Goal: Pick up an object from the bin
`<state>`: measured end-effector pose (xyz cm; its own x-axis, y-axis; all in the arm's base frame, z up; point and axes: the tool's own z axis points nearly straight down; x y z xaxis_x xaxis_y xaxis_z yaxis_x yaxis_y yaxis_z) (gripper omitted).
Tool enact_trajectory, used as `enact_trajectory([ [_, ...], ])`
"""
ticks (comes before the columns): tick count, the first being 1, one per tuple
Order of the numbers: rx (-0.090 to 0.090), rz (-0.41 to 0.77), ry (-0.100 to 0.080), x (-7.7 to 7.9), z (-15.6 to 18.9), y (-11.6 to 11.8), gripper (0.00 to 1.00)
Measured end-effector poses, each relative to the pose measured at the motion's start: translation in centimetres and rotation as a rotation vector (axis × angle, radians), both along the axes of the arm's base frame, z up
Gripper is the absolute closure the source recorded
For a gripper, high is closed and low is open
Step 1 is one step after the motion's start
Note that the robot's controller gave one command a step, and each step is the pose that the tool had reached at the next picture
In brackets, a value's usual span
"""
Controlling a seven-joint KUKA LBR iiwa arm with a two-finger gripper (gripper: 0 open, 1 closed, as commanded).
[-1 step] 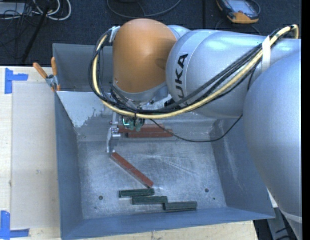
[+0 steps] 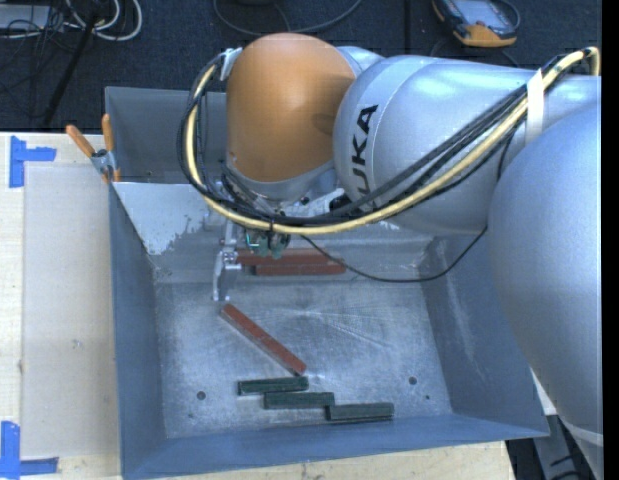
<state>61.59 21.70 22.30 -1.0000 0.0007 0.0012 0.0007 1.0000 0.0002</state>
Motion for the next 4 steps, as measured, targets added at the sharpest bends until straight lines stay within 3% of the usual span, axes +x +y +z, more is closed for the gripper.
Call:
enact_trajectory([
  [1, 0.001, 0.002, -0.005, -3.9, -4.9, -1.0, 0.00],
  [2, 0.004, -0.052, -0.004, -2.7, -10.4, -3.4, 0.00],
  [3, 0.006, 0.139, -0.016, -2.6, -14.6, -5.7, 1.00],
  [4, 0.006, 0.138, -0.016, -2.6, -14.6, -5.7, 1.00],
])
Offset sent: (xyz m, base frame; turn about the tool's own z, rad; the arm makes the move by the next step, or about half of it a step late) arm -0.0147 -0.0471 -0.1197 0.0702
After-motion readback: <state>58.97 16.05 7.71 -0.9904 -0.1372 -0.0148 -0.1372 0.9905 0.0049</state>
